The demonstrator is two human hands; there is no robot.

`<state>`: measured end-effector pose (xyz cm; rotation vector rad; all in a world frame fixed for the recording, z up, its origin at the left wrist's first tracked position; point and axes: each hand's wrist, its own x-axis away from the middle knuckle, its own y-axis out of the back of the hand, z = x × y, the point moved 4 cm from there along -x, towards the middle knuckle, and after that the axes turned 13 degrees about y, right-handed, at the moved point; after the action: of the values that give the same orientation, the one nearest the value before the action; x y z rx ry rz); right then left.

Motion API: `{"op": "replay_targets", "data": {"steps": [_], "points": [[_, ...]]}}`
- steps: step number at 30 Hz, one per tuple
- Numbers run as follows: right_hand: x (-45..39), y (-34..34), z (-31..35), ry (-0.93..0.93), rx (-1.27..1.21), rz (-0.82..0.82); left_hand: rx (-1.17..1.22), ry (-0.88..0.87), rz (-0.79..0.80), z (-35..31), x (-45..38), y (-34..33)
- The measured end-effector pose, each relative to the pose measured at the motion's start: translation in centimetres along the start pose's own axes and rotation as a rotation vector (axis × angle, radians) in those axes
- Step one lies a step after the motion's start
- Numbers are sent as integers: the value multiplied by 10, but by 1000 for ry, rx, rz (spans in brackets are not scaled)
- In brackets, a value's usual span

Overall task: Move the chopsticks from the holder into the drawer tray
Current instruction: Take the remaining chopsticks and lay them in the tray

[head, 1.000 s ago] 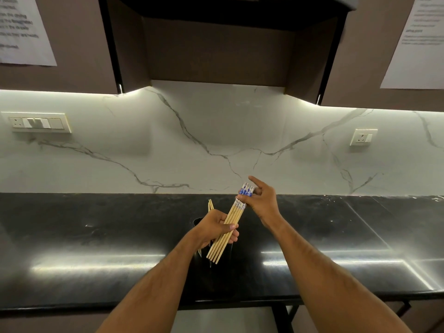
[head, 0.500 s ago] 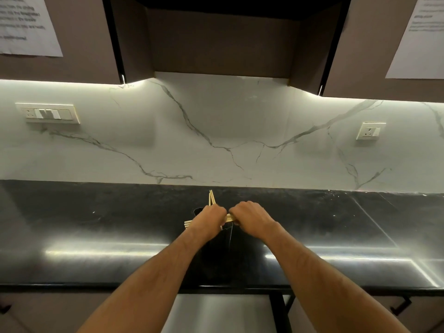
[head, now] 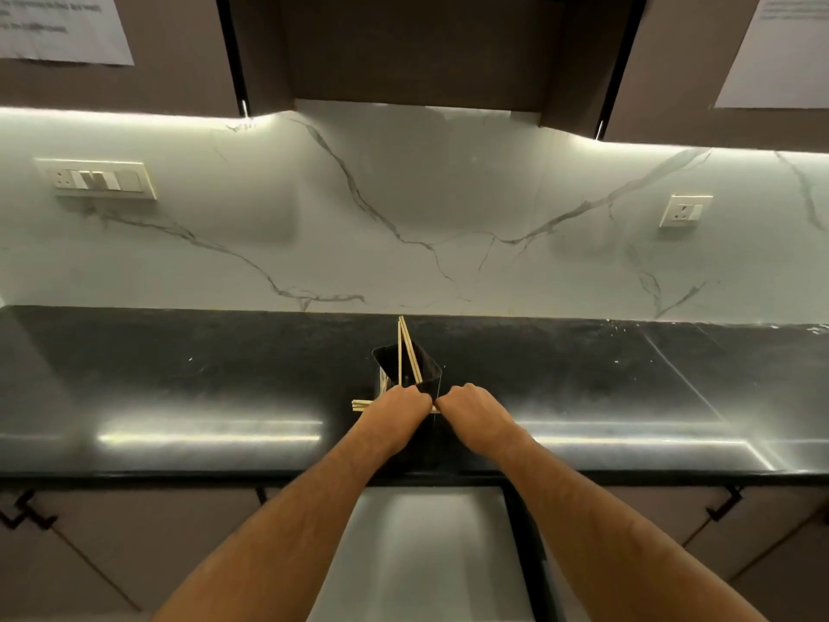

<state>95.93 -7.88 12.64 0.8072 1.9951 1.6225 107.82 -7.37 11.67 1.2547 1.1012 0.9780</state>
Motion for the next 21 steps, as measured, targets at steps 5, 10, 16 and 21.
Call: {"op": "replay_targets", "data": {"steps": [5,10,16,21], "points": [[30,-34,56,-20,-29,70,-58,43,173,0,57,-37],[66,-75,106,-39,-62,70,-97,8,198,-10,120,-77],[105,-134,161,-12,-169,104,27,-11,194,-19,188,-134],[126,-184,192,4,-225,173,72,7,271,-27,223,-184]]}}
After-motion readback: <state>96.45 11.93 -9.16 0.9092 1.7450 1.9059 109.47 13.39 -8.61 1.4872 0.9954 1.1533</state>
